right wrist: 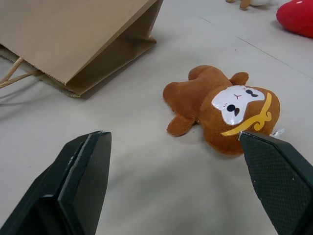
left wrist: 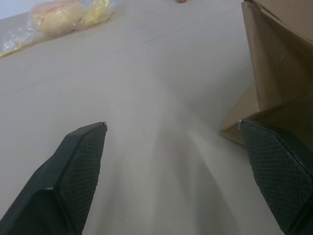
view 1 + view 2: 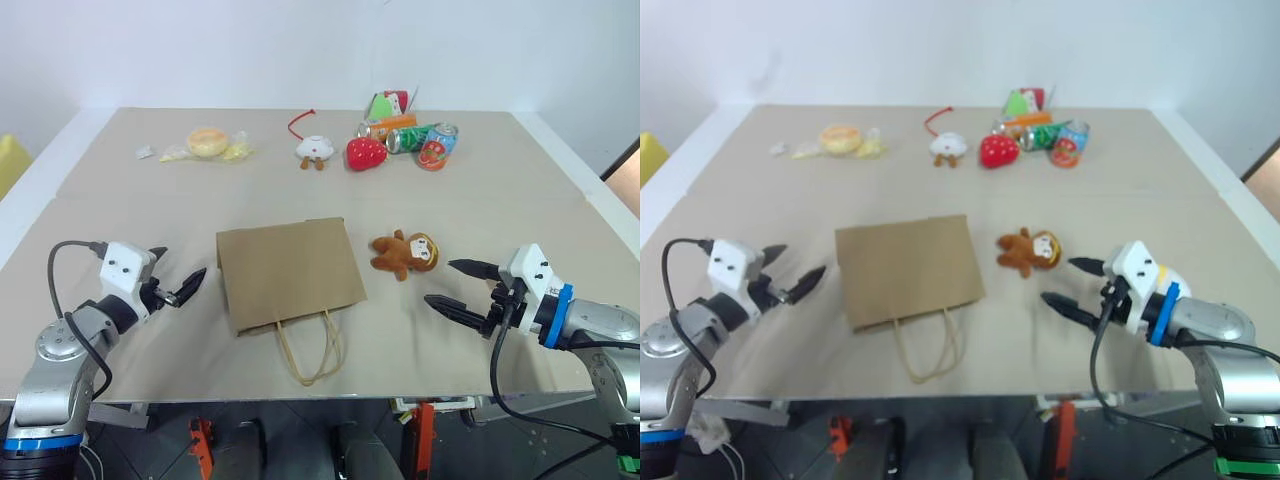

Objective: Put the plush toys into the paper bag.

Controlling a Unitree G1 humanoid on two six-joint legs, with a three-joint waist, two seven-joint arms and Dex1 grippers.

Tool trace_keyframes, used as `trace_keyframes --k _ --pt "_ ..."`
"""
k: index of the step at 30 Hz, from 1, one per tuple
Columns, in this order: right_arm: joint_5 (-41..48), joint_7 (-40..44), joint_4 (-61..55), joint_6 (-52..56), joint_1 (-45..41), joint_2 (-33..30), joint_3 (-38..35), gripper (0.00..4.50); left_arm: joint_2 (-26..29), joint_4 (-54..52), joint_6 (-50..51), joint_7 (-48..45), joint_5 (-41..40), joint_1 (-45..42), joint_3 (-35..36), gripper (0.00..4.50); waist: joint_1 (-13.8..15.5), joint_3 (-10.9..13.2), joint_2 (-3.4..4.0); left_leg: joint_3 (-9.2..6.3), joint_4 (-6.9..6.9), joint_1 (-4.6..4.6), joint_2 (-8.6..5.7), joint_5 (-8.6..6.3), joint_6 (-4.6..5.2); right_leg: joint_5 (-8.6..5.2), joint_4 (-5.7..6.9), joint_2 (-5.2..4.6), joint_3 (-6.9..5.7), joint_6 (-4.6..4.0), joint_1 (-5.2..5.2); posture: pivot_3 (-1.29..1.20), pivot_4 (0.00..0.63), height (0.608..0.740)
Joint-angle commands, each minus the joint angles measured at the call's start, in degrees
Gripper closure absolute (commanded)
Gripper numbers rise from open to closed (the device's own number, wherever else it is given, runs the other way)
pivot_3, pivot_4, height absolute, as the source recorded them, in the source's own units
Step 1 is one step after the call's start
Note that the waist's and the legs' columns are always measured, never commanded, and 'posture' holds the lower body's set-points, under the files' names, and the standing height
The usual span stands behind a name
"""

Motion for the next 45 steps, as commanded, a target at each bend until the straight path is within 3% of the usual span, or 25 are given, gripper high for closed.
trace_keyframes --k 1,10,15,22,29,34,39,45 --pt "-0.2 0.4 0.5 -1.8 -1.7 -0.2 -0.5 0.00 0.8 0.0 -3.3 -1.0 0.9 -0.9 -0.1 0.04 0.0 0.0 0.00 0.00 0.00 0.00 0.00 -0.01 0.00 0.00 0.00 0.00 0.00 0.00 0.00 0.00 0.150 0.740" --pt "0.1 2.1 3.7 -3.4 -6.1 2.0 2.4 0.00 1.0 -0.1 -6.6 -2.5 1.1 -0.6 0.1 0.04 0.1 0.0 -0.01 0.12 0.02 0.05 0.04 -0.07 0.01 0.01 0.02 0.09 0.16 0.02 -0.01 0.00 0.150 0.740" --pt "4.4 13.6 1.2 0.5 -18.3 4.4 12.4 0.00 2.5 -3.5 -6.9 -3.2 1.1 1.4 1.5 0.04 -0.1 0.0 -0.02 0.16 0.02 0.07 0.05 -0.07 0.01 0.02 0.03 0.10 0.20 0.03 -0.02 0.00 0.150 0.740" --pt "4.9 23.4 1.6 0.2 -26.9 8.6 21.8 0.00 3.6 -8.8 -7.6 -3.2 2.0 3.8 1.4 0.04 -0.7 0.0 -0.05 0.13 0.04 0.09 0.26 -0.06 0.02 0.05 0.19 0.38 0.27 0.01 -0.09 0.00 0.150 0.740" --pt "4.3 25.5 3.3 0.3 -27.6 8.5 22.1 0.00 11.1 -19.6 -9.4 -10.9 0.1 4.8 2.3 0.04 -0.3 0.0 -0.19 0.18 0.04 0.03 0.21 -0.08 -0.02 0.04 0.20 0.32 0.35 -0.04 -0.15 0.00 0.150 0.740" --pt "3.3 25.2 3.8 -0.4 -27.2 8.9 22.1 0.00 17.2 -20.9 -15.9 -23.0 2.8 6.8 -8.1 0.04 -0.3 0.0 -0.12 0.51 0.02 0.09 0.32 -0.09 -0.03 0.14 0.22 0.27 0.43 -0.20 -0.30 0.00 0.150 0.740" --pt "3.1 23.2 2.1 0.2 -25.7 8.9 21.1 0.00 14.9 -12.7 -23.1 -27.2 9.9 -1.6 -20.3 0.04 -0.1 0.0 -0.13 0.54 0.05 0.07 0.45 -0.08 -0.02 0.17 0.23 0.38 0.42 -0.24 -0.34 0.00 0.150 0.740" --pt "3.5 20.5 -0.8 1.2 -22.9 7.8 19.6 0.00 11.4 -6.0 -28.6 -28.9 12.8 -7.7 -26.3 0.04 0.2 0.0 -0.13 0.60 0.06 0.04 0.48 -0.08 -0.01 0.20 0.26 0.45 0.48 -0.21 -0.38 0.00 0.150 0.740"
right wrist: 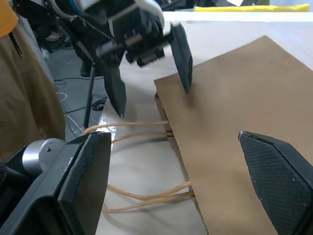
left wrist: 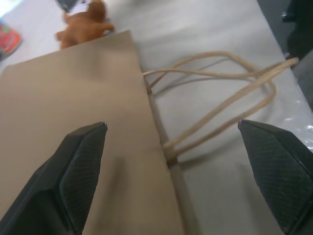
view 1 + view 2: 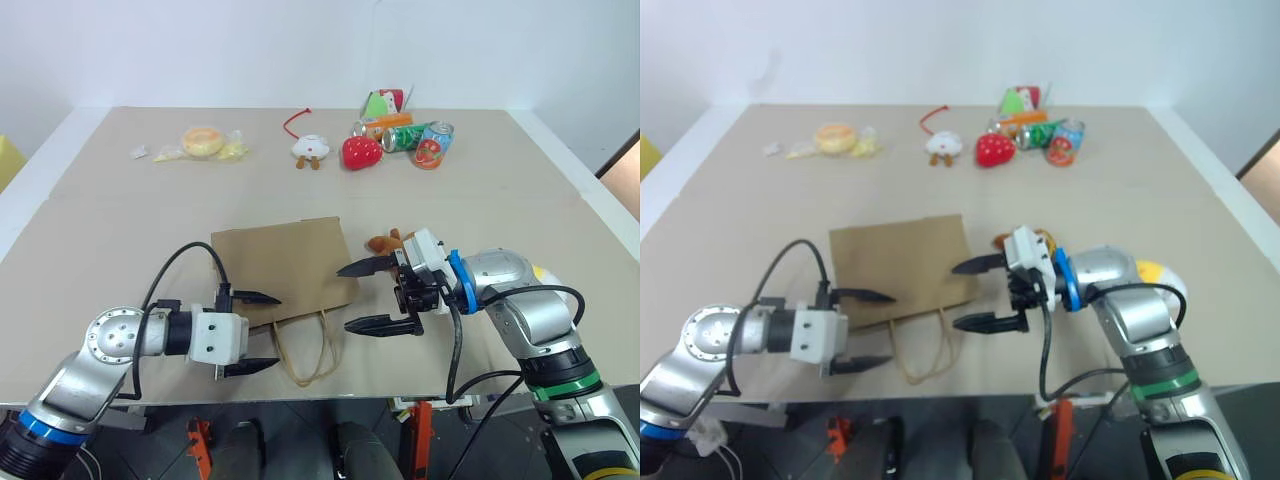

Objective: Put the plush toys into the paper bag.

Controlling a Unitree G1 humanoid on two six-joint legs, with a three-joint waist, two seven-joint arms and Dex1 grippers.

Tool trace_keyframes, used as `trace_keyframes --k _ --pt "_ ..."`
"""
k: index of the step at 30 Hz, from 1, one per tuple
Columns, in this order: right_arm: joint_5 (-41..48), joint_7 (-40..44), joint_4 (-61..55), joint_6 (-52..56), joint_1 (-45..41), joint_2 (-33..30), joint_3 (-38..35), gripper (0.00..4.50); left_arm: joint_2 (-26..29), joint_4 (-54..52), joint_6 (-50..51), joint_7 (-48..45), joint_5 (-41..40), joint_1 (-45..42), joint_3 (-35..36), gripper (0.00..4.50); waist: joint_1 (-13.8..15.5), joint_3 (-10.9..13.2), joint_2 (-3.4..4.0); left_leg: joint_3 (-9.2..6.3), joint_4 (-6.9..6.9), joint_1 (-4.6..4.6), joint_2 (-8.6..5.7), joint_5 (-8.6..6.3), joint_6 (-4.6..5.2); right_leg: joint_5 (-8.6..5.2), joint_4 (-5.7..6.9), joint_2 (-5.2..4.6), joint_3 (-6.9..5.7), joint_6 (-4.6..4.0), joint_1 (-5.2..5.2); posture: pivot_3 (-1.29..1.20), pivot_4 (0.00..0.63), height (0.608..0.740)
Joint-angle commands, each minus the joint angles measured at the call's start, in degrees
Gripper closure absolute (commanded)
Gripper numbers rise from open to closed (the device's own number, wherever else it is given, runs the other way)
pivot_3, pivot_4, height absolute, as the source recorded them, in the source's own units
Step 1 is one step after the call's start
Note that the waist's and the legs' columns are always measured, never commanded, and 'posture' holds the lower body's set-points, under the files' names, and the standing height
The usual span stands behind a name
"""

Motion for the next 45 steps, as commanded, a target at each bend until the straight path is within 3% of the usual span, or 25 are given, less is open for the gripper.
trace_keyframes --k 1,3,6,10,11,12,18,27,29,35,45 --pt "1.1 -1.6 -3.8 0.7 1.0 -1.0 -2.5 0.00 -1.5 2.5 -4.2 -1.0 1.5 -3.1 -2.3 0.04 0.0 0.0 0.00 0.00 0.00 0.00 0.00 0.00 0.00 0.00 0.02 0.01 0.00 0.00 0.00 0.00 0.150 0.740" --pt "1.0 -2.8 -4.7 1.0 1.8 -1.2 -3.0 0.00 -4.0 3.9 -4.7 -0.8 0.8 -6.0 -3.4 0.04 -0.2 0.0 0.00 -0.01 0.00 0.01 0.07 -0.01 0.01 0.01 0.02 0.12 0.05 0.01 -0.01 0.00 0.150 0.740" --pt "0.7 -3.7 -5.3 1.0 2.6 -1.5 -3.4 0.00 -6.0 4.3 -4.6 -1.9 -1.2 -9.0 -4.7 0.62 -0.1 0.0 0.00 -0.03 0.01 0.02 0.11 0.00 0.01 0.02 0.04 0.19 0.06 0.03 0.00 0.00 0.150 0.740" --pt "0.4 -3.9 -5.1 0.7 2.8 -1.8 -3.4 0.00 -7.1 4.5 -4.4 -2.6 -3.3 -9.4 -4.3 1.91 0.3 0.0 0.00 -0.09 0.11 -0.02 0.12 0.00 0.01 0.04 0.07 0.29 0.09 0.05 0.03 0.00 0.150 0.740" --pt "0.4 -4.0 -5.1 0.7 2.9 -1.8 -3.4 0.00 -7.4 4.4 -4.0 -2.5 -3.6 -9.6 -4.1 2.02 0.3 0.0 -0.01 -0.10 0.18 -0.03 0.14 0.00 0.01 0.04 0.07 0.32 0.10 0.06 0.05 0.00 0.150 0.740" --pt "0.4 -4.2 -5.1 0.7 2.8 -1.7 -3.4 0.00 -7.6 4.7 -3.7 -2.5 -3.8 -9.9 -4.0 2.51 0.2 0.0 0.00 -0.05 0.22 -0.01 0.16 0.00 0.01 0.06 0.07 0.36 0.21 0.09 0.07 0.00 0.150 0.740" --pt "0.0 -4.6 -4.9 0.3 3.1 -1.7 -3.1 0.00 -8.7 5.9 -2.7 -1.6 -4.4 -10.3 -3.3 4.37 0.2 0.0 0.00 0.03 0.25 0.04 0.34 0.00 0.01 0.16 0.07 0.57 0.37 0.07 0.06 0.00 0.150 0.740" --pt "-0.8 -4.7 -3.3 -0.7 2.6 -1.3 -2.6 0.00 -7.5 4.3 1.8 -1.6 -7.4 -10.1 -0.9 4.37 0.2 0.0 0.00 0.05 0.34 0.05 0.44 0.00 0.01 0.26 0.07 0.65 0.37 -0.03 0.06 0.00 0.150 0.740" --pt "-1.0 -4.7 -3.2 -0.9 2.7 -1.1 -2.6 0.00 -5.9 3.9 1.3 -3.3 -8.5 -9.7 0.2 3.49 0.2 0.0 0.00 0.05 0.34 0.05 0.44 0.00 0.01 0.26 0.07 0.66 0.37 -0.03 0.06 0.00 0.150 0.740" --pt "-1.5 -4.4 -2.6 -1.6 2.9 -1.1 -2.5 0.00 -2.0 0.8 2.4 -7.8 -10.7 -8.4 0.3 1.76 0.2 0.0 0.00 0.06 0.33 0.05 0.52 0.00 0.01 0.28 0.08 0.73 0.36 -0.08 0.03 0.00 0.150 0.740" --pt "-2.2 -4.4 -2.5 -2.2 3.3 -0.6 -2.1 0.00 -4.7 7.7 -4.5 -8.9 -1.8 -11.3 -6.4 1.76 0.2 0.0 0.00 0.09 0.39 0.05 0.52 0.00 0.01 0.30 0.08 0.73 0.38 -0.11 0.04 0.00 0.150 0.740"
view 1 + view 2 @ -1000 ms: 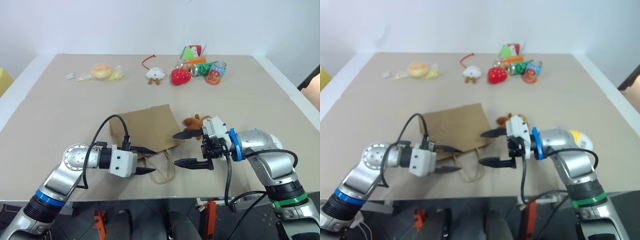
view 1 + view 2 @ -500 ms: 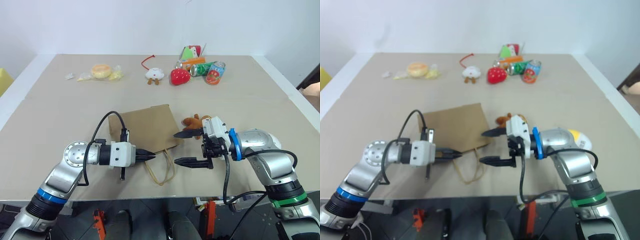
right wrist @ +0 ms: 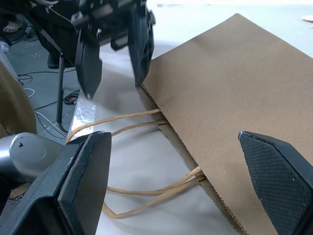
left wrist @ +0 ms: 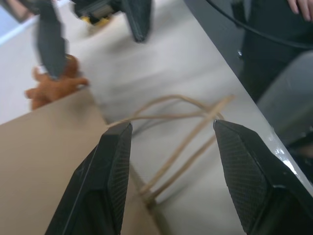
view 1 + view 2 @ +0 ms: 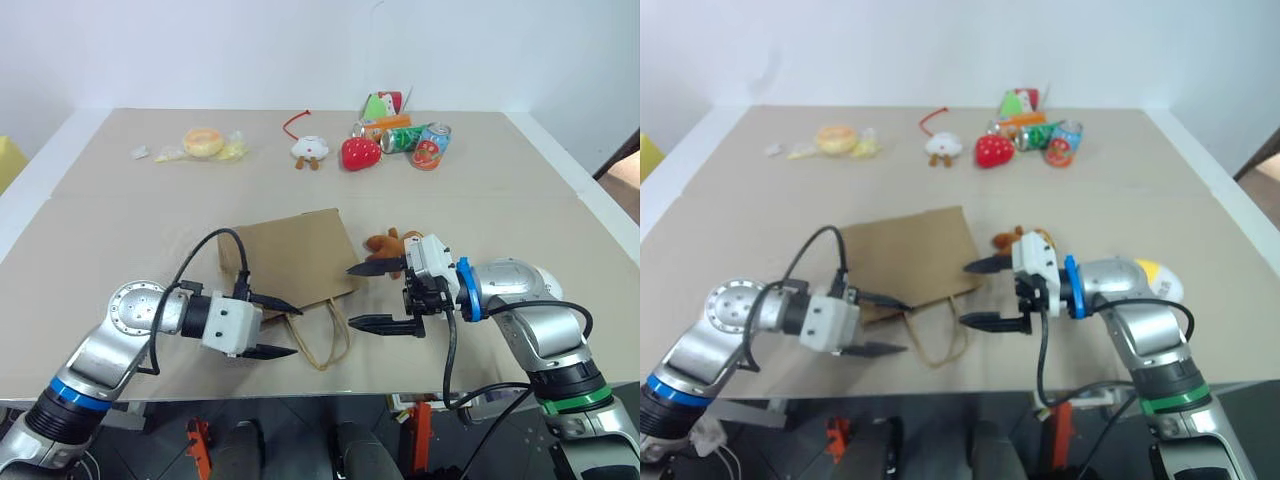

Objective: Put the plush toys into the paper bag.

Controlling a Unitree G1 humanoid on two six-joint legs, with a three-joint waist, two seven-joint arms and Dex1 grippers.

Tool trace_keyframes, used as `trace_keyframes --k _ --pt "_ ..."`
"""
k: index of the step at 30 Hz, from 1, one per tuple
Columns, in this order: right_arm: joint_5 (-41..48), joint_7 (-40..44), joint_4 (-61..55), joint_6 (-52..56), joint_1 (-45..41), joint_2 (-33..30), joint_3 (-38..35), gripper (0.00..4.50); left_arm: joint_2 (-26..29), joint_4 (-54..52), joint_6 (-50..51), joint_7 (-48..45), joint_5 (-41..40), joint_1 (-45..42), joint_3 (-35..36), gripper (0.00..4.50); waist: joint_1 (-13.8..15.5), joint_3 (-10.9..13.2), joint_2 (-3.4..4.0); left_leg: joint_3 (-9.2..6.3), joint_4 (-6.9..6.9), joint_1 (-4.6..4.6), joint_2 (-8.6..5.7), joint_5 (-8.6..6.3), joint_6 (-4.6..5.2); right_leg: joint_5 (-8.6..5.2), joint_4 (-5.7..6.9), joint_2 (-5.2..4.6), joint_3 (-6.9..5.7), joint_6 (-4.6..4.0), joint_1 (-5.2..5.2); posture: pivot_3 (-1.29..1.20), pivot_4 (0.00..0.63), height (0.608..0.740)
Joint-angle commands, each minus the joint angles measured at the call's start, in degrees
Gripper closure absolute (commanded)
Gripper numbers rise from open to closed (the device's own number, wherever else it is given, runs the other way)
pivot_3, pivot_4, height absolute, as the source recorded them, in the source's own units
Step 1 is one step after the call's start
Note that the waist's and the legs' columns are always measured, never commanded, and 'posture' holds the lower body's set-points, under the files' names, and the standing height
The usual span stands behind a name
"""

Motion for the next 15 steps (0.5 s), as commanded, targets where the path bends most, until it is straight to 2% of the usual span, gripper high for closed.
trace_keyframes --k 1,5,8,9,10,11,12,14,15 --pt "0.2 0.0 -0.9 -0.7 -0.2 0.0 -0.5 0.00 -2.0 2.8 -3.1 0.5 2.5 -2.6 -1.7 1.76 0.0 0.0 0.00 0.00 0.00 0.00 0.00 0.00 0.00 0.00 0.00 0.00 0.00 0.00 0.00 0.00 0.150 0.740" --pt "0.2 -0.2 -1.1 -0.5 -0.2 0.0 -0.6 0.00 -4.4 5.2 -4.4 1.3 3.9 -5.1 -2.7 1.76 0.0 0.0 -0.01 0.00 0.01 -0.01 0.00 0.00 0.00 0.01 0.02 0.01 0.00 -0.01 0.00 0.00 0.150 0.740" --pt "0.1 -0.4 -1.1 -0.5 -0.2 0.0 -0.6 0.00 -5.6 6.3 -4.8 0.7 3.5 -6.4 -3.0 2.49 0.0 0.0 -0.01 0.01 0.04 -0.02 0.00 0.00 0.00 0.01 0.02 0.04 0.05 -0.01 0.00 0.00 0.150 0.740" --pt "0.0 -0.4 -1.0 -0.5 -0.3 0.1 -0.6 0.00 -5.8 6.6 -5.2 0.7 3.7 -6.6 -3.2 2.49 0.0 0.0 -0.01 0.01 0.04 -0.02 0.00 0.00 0.00 0.02 0.02 0.04 0.05 0.00 0.00 0.00 0.150 0.740" --pt "0.0 -0.5 -1.0 -0.5 -0.3 0.1 -0.6 0.00 -5.9 6.7 -5.5 0.7 3.9 -6.7 -3.3 2.94 0.0 0.0 -0.01 0.00 0.04 -0.02 0.00 0.00 0.00 0.02 0.02 0.04 0.05 0.00 0.00 0.00 0.150 0.740" --pt "-0.1 -0.5 -1.0 -0.6 -0.3 0.1 -0.6 0.00 -6.0 6.9 -5.7 0.6 3.9 -6.9 -3.3 3.18 0.0 0.0 -0.01 0.00 0.04 -0.02 0.00 0.00 0.00 0.02 0.03 0.05 0.05 0.00 0.00 0.00 0.150 0.740" --pt "-0.1 -0.6 -0.9 -0.6 -0.3 0.1 -0.6 0.00 -6.3 7.0 -5.5 0.7 3.5 -7.0 -3.2 3.71 0.0 0.0 -0.01 0.00 0.04 -0.02 0.02 0.00 0.00 0.02 0.03 0.07 0.05 0.00 0.00 0.00 0.150 0.740" --pt "-0.2 -0.6 -0.8 -0.6 -0.5 0.2 -0.6 0.00 -6.7 6.8 -4.5 0.7 2.2 -7.2 -2.5 4.34 0.0 0.0 -0.01 0.00 0.04 -0.02 0.02 0.00 0.00 0.03 0.04 0.08 0.05 0.00 0.00 0.00 0.150 0.740" --pt "-0.2 -0.6 -0.7 -0.6 -0.5 0.1 -0.6 0.00 -6.7 6.8 -3.9 0.8 1.5 -7.4 -1.9 4.34 0.0 0.0 -0.01 -0.01 0.04 -0.02 0.02 0.00 0.00 0.03 0.04 0.08 0.05 0.00 0.00 0.00 0.150 0.740"
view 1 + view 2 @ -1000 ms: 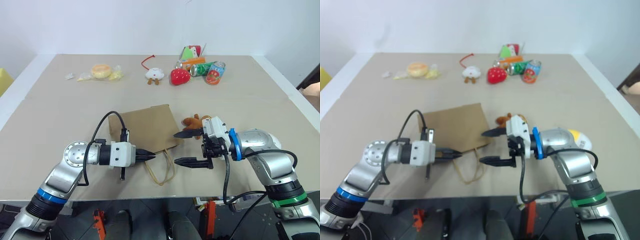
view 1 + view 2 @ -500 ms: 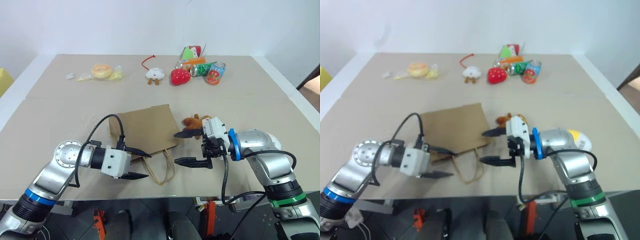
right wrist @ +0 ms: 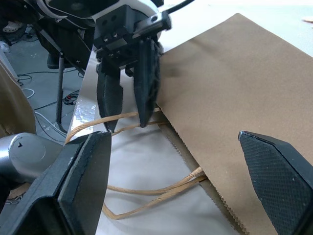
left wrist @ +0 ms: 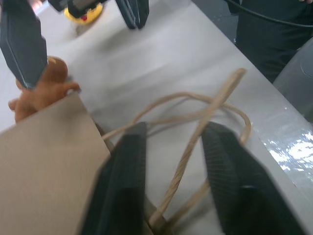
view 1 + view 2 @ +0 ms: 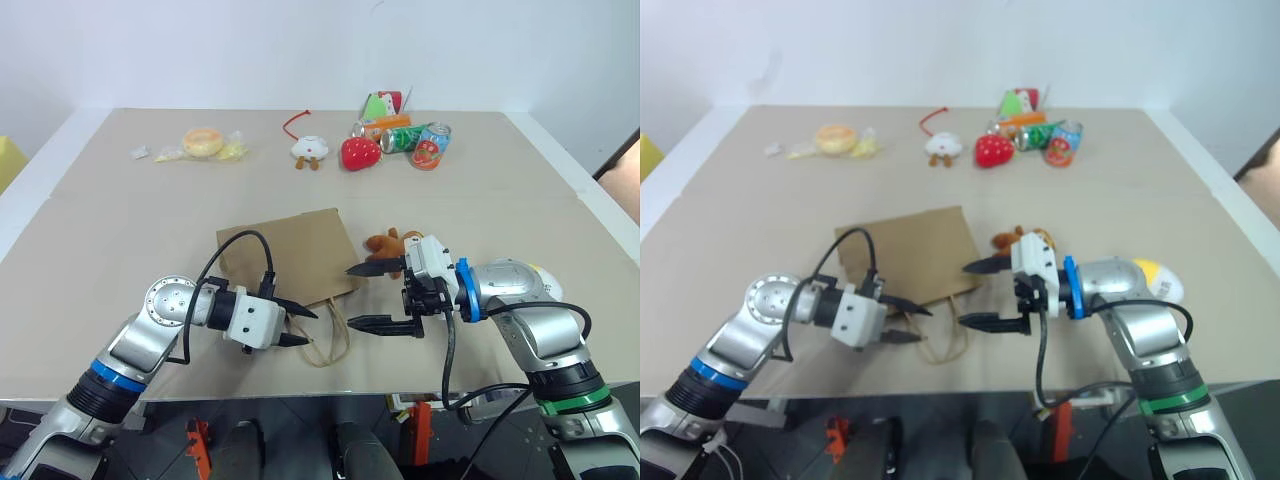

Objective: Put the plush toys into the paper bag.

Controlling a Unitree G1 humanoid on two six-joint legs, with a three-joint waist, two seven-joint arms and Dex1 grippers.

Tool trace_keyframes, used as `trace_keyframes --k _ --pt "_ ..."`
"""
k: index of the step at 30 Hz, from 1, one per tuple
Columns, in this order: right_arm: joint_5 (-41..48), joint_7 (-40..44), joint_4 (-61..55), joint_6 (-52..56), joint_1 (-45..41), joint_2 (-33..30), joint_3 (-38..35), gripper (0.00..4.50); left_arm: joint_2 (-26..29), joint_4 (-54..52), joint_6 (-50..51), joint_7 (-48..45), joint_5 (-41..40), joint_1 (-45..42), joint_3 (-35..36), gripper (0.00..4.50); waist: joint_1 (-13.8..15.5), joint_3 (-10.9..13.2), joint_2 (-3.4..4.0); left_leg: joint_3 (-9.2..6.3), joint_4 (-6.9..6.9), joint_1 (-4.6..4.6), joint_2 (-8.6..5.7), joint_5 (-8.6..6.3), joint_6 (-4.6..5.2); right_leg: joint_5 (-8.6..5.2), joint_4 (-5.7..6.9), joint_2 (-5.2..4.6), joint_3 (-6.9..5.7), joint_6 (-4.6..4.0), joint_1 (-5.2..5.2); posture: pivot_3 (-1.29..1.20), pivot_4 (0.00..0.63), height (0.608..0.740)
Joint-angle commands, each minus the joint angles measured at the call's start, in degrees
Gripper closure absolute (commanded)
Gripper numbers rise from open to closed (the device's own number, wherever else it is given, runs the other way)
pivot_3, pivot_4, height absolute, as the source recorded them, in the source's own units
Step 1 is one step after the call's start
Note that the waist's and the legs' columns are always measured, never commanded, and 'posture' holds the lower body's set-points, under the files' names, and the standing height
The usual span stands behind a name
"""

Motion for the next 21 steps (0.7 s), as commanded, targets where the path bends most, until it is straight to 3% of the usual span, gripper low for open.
trace_keyframes --k 1,9,17,18,20,21 --pt "0.0 -0.4 -0.7 -0.6 -0.6 0.0 -0.7 0.00 -0.9 -0.5 1.6 0.6 -3.4 -1.7 2.2 4.34 0.0 0.0 0.00 0.00 0.01 0.00 0.00 0.00 0.00 0.00 0.00 0.00 0.01 0.00 0.00 0.00 0.150 0.740" --pt "-0.1 -3.5 2.0 0.8 -1.2 0.7 -2.2 0.00 -3.7 -5.6 19.1 8.3 -19.0 -4.8 11.8 4.34 0.0 0.0 0.00 -0.01 0.03 0.01 0.00 0.00 0.00 0.02 0.03 0.02 0.02 0.03 0.00 0.00 0.150 0.740" --pt "0.1 -5.5 2.7 1.2 -1.6 1.1 -2.5 0.00 -5.3 -7.8 25.6 14.7 -20.9 -3.3 14.8 4.34 0.0 0.0 0.00 -0.03 0.08 0.00 0.01 0.00 0.00 0.08 0.03 0.06 0.04 0.12 0.02 0.00 0.150 0.740" --pt "0.4 -5.5 2.7 1.1 -1.7 1.3 -2.5 0.40 -5.7 -7.9 26.0 15.4 -21.1 -3.3 15.0 4.50 0.0 0.0 0.00 -0.03 0.08 0.00 0.01 0.00 0.00 0.08 0.03 0.06 0.04 0.12 0.02 0.00 0.150 0.740" --pt "0.8 -5.4 2.5 1.7 -2.3 1.7 -2.1 0.68 -6.6 -7.9 26.4 17.1 -20.8 -3.3 15.2 4.50 0.0 0.0 0.00 -0.03 0.10 0.00 0.01 0.00 0.00 0.09 0.03 0.07 0.04 0.12 0.02 0.00 0.150 0.740" --pt "0.7 -5.4 2.5 1.8 -2.5 1.7 -1.9 1.05 -6.9 -7.9 26.5 17.7 -20.6 -3.3 15.3 4.50 0.0 0.0 0.00 -0.02 0.15 -0.01 0.01 0.00 0.00 0.10 0.03 0.07 0.06 0.12 0.03 0.00 0.150 0.740"
